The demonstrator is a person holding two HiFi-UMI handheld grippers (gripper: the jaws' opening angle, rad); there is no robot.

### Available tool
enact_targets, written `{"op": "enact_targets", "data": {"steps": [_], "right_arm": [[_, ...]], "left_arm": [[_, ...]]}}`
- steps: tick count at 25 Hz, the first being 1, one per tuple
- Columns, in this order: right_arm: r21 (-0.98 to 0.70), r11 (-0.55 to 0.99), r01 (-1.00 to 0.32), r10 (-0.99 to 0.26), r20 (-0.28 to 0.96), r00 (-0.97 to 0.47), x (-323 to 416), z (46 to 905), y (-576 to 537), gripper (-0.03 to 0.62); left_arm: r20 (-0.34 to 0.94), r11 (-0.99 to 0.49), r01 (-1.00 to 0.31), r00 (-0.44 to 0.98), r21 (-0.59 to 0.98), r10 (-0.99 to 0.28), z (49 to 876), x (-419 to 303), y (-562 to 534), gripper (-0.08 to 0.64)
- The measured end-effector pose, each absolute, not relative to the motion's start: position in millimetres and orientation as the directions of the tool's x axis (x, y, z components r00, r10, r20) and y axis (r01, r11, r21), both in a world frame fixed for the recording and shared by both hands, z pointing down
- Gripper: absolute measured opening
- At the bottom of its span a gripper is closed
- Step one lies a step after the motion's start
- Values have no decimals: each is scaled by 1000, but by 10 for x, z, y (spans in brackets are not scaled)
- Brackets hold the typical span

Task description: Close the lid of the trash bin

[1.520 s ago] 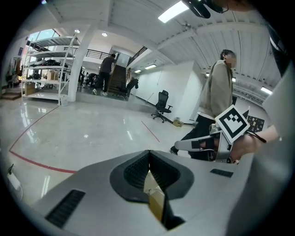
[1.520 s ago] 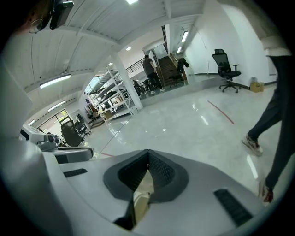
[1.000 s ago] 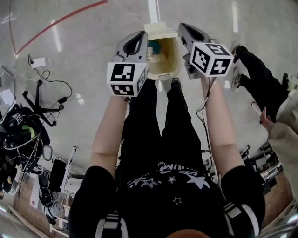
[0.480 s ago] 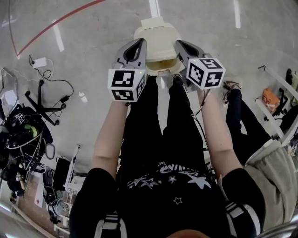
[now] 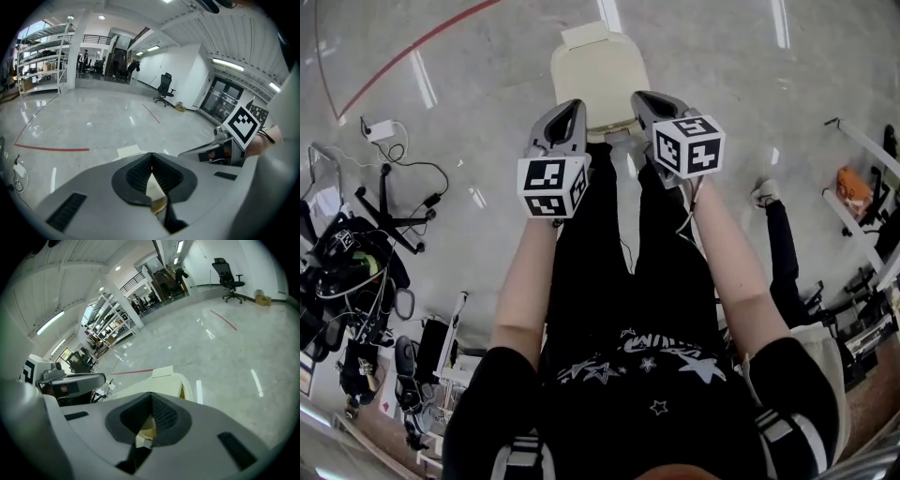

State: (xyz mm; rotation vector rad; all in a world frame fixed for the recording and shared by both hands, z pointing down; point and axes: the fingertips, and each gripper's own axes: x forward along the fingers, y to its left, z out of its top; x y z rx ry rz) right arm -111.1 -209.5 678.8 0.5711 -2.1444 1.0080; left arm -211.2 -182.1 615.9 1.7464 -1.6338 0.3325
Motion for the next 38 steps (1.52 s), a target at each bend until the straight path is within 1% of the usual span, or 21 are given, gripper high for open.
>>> {"op": "enact_targets", "data": {"steps": [7,11,15,18,24,38], "right_arm": [[-503,614,-608,-43,748,-662,-851,7036,-1886,6],[-517,615,-596,-16,747,-665,-747,7215,-1800,6],[-505,649,-569,16,756,-654,-733,7383,-1716,6],[-490,672,-556,28,766,-642,-738,7525,-1679,6],[-467,663,-585,15,790,-613,-704,7784,-1625,6],[-392,635,-666,-47,841,-540,-664,8105,-1597,6]], "left_arm": [[663,100,-953,123,288,-738,6369,-1780,-1545,12],[685,159,-949,76,273,-725,6543,-1662,-1358,12],[702,233,-932,30,276,-711,6756,-1615,-1183,12],[725,258,-928,18,269,-689,6966,-1601,-1130,12],[778,229,-938,65,262,-625,7349,-1545,-1023,12],[839,143,-956,147,257,-523,7891,-1661,-880,12]]}}
